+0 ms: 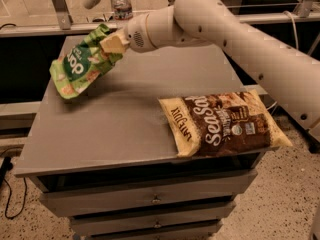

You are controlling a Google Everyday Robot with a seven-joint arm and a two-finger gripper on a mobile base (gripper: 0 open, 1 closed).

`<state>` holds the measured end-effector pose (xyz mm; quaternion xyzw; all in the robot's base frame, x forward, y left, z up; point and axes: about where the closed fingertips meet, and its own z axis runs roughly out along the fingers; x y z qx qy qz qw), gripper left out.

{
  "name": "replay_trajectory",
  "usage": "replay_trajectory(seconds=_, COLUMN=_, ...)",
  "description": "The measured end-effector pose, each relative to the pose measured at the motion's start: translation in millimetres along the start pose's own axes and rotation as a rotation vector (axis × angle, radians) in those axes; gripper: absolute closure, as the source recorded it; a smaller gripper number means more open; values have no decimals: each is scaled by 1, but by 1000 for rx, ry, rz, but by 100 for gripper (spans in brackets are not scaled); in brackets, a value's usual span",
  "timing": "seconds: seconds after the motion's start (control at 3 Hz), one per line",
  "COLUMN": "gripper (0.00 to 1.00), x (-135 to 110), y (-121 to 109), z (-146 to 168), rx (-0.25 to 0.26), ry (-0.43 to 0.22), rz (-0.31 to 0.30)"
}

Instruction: Pick green rice chip bag

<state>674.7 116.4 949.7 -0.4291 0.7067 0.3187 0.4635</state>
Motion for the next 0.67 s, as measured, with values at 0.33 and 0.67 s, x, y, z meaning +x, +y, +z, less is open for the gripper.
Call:
replay_trajectory(seconds=0.33, gripper=100, x=-43, y=-9, z=-48, rx=54, ry=-77, rz=-84)
replay_trajectory(seconds=0.67, gripper=100, x=-49, y=-12, z=-53, rx=62, ry=-87, rz=-98)
